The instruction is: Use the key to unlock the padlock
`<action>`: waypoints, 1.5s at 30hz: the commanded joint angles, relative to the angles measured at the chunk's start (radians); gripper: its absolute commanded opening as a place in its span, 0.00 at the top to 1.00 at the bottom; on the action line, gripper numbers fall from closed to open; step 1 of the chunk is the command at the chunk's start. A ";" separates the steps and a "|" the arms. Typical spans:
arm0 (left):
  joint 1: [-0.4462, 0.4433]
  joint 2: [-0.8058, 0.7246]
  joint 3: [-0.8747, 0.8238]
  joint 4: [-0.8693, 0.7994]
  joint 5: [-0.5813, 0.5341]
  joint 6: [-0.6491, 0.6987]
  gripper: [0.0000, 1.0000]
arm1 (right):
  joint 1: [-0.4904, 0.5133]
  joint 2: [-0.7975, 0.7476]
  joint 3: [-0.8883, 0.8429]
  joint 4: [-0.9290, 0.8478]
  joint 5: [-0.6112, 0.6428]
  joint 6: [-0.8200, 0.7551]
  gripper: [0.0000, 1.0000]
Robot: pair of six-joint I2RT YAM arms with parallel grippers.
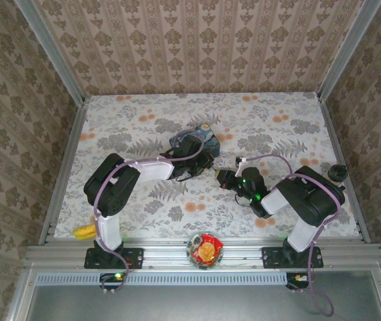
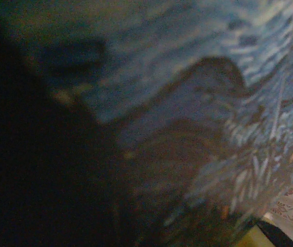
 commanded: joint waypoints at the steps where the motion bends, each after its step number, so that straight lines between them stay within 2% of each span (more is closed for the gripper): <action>1: 0.005 0.029 -0.018 0.001 0.085 -0.068 1.00 | 0.005 -0.031 0.005 0.033 0.045 -0.018 1.00; 38: -0.003 0.034 -0.012 0.009 0.114 -0.105 1.00 | 0.017 0.030 0.057 -0.014 0.046 -0.037 1.00; 45: -0.007 0.006 -0.050 -0.021 0.116 -0.171 1.00 | 0.024 -0.014 0.048 -0.028 0.072 -0.063 1.00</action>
